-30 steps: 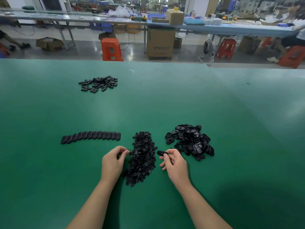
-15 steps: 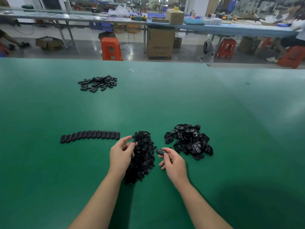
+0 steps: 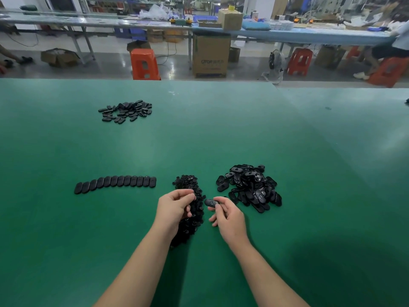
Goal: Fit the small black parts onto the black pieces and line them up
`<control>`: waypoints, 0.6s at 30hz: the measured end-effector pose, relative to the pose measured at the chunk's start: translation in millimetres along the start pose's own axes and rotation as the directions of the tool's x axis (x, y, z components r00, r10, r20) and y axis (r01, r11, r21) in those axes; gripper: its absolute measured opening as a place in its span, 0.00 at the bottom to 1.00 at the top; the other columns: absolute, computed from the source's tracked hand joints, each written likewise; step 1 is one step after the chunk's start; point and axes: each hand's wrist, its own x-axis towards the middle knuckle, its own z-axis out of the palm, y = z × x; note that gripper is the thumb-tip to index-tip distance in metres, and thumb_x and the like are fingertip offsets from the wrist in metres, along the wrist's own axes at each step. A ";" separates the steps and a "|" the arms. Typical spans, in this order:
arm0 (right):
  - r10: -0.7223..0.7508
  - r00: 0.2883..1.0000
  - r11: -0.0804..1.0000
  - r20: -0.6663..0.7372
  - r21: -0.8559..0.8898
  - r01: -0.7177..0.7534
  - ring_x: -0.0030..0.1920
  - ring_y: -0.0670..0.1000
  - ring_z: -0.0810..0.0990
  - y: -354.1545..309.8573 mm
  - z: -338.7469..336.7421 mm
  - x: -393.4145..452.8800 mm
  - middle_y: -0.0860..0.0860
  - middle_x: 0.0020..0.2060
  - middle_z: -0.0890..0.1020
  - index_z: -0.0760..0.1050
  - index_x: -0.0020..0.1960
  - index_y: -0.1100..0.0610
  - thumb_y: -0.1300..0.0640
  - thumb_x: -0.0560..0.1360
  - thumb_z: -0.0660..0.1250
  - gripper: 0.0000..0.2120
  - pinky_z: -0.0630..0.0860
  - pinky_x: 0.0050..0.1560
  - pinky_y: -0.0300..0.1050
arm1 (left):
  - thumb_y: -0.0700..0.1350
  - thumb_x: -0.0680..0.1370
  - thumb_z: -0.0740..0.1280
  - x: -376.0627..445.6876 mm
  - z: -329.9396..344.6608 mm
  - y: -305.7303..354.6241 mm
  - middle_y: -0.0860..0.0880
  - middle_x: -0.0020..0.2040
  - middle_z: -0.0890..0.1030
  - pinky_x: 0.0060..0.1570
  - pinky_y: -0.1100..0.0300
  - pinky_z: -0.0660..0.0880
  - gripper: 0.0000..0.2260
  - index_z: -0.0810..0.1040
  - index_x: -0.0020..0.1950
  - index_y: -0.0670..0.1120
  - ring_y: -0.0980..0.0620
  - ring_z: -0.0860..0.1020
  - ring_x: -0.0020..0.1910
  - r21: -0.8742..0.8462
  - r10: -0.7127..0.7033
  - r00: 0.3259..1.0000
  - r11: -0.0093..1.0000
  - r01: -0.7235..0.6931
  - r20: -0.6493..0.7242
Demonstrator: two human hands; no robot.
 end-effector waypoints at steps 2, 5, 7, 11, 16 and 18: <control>0.004 1.000 1.000 -0.001 0.006 -0.004 0.36 0.48 0.84 -0.3 0.2 0.4 0.46 0.42 0.87 0.77 0.54 0.44 0.61 0.83 0.62 0.13 0.81 0.36 0.41 | 0.34 0.75 0.73 -0.1 3.4 -1.8 0.46 0.28 0.77 0.24 0.61 0.73 0.03 0.83 0.47 0.38 0.53 0.71 0.23 0.103 0.029 1.000 0.994 -0.027 -0.011; 0.014 1.000 1.000 0.008 0.004 -0.014 0.37 0.48 0.85 0.3 -0.1 1.3 0.46 0.43 0.87 0.77 0.57 0.45 0.61 0.83 0.62 0.12 0.82 0.38 0.44 | 0.37 0.75 0.73 -1.2 11.7 -3.9 0.48 0.27 0.78 0.25 0.61 0.73 0.02 0.84 0.44 0.43 0.52 0.74 0.23 0.294 0.097 0.995 0.951 -0.095 0.007; 0.018 1.000 1.000 0.010 -0.003 -0.018 0.37 0.49 0.85 1.2 -0.4 1.7 0.47 0.42 0.87 0.78 0.58 0.48 0.61 0.83 0.62 0.11 0.83 0.38 0.45 | 0.39 0.75 0.73 -2.8 19.2 -5.9 0.50 0.28 0.80 0.25 0.63 0.72 0.04 0.84 0.42 0.47 0.52 0.75 0.22 0.432 0.143 0.989 0.890 -0.144 0.034; 0.016 1.000 1.000 0.008 0.010 -0.016 0.36 0.48 0.85 0.1 -1.1 0.3 0.48 0.43 0.86 0.78 0.57 0.48 0.62 0.83 0.62 0.11 0.80 0.36 0.40 | 0.41 0.75 0.72 -5.3 32.4 -10.9 0.52 0.30 0.81 0.25 0.63 0.72 0.06 0.83 0.40 0.50 0.52 0.76 0.21 0.555 0.176 0.982 0.811 -0.184 0.068; 0.019 1.000 1.000 0.007 0.000 -0.019 0.36 0.47 0.85 0.7 -2.5 0.8 0.49 0.44 0.86 0.80 0.57 0.51 0.62 0.82 0.62 0.10 0.79 0.34 0.38 | 0.41 0.75 0.72 -7.7 38.3 -11.8 0.51 0.36 0.83 0.27 0.61 0.75 0.04 0.82 0.41 0.50 0.54 0.76 0.23 0.605 0.189 0.981 0.776 -0.180 0.049; 0.020 1.000 1.000 0.009 0.001 -0.020 0.37 0.47 0.85 2.1 -2.2 1.2 0.48 0.44 0.86 0.80 0.57 0.52 0.62 0.82 0.62 0.10 0.80 0.35 0.39 | 0.42 0.75 0.72 -8.1 39.9 -9.8 0.52 0.37 0.83 0.33 0.57 0.78 0.04 0.82 0.41 0.50 0.53 0.77 0.27 0.622 0.193 0.980 0.761 -0.182 0.051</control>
